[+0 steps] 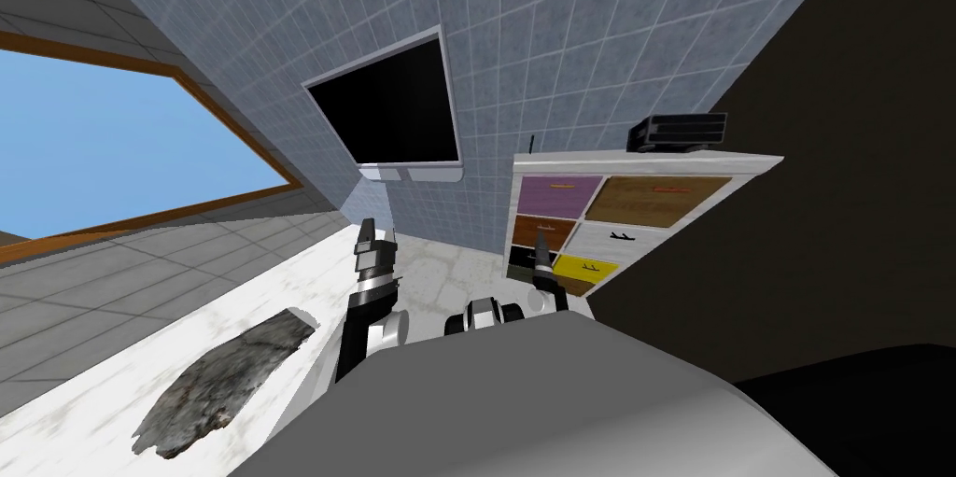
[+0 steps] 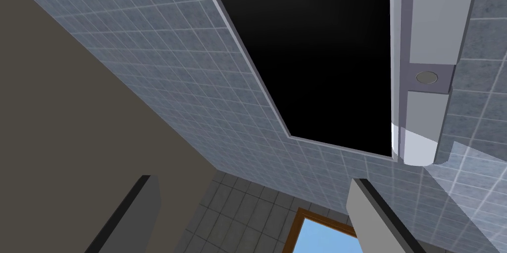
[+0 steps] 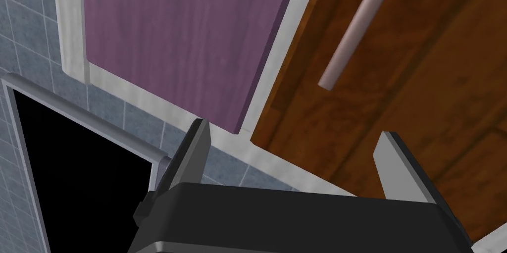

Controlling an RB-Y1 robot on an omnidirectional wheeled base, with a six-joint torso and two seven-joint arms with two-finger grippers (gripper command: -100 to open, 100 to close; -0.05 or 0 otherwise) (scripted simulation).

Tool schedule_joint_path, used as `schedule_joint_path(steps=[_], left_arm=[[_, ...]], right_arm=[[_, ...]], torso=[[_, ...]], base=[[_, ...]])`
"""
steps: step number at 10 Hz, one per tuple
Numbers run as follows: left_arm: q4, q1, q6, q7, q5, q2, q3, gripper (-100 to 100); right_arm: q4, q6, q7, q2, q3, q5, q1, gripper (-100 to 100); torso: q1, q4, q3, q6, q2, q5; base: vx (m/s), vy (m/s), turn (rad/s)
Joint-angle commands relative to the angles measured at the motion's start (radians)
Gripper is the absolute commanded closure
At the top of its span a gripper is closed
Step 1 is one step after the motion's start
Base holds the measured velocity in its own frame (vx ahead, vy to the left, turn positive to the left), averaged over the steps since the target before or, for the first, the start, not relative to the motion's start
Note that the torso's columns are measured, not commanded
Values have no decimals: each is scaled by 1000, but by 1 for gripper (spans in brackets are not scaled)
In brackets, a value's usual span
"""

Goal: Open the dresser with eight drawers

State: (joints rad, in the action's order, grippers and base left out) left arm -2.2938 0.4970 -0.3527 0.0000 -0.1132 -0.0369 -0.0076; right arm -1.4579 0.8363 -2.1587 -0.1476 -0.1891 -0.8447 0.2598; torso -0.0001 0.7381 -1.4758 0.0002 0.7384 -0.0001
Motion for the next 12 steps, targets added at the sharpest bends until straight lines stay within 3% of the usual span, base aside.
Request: schedule_joint_path(steps=[1, 8, 11, 12], left_arm=[[0, 0, 0, 0, 0, 0, 0, 0], [0, 0, 0, 0, 0, 0, 0, 0], [0, 0, 0, 0, 0, 0, 0, 0], [0, 0, 0, 0, 0, 0, 0, 0]], right_arm=[[25, 8, -58, -2, -3, -26, -15, -100], [121, 39, -252, -29, -13, -121, -71, -100], [135, 44, -276, -36, -14, -131, -79, -100], [120, 12, -255, -33, -1, -144, -97, -100]], torso=[[0, 0, 0, 0, 0, 0], [0, 0, 0, 0, -1, 0], [1, 0, 0, 0, 0, 0], [1, 0, 0, 0, 0, 0]], base=[[24, -37, 47], [30, -38, 80], [19, -23, 30], [31, -30, -48]])
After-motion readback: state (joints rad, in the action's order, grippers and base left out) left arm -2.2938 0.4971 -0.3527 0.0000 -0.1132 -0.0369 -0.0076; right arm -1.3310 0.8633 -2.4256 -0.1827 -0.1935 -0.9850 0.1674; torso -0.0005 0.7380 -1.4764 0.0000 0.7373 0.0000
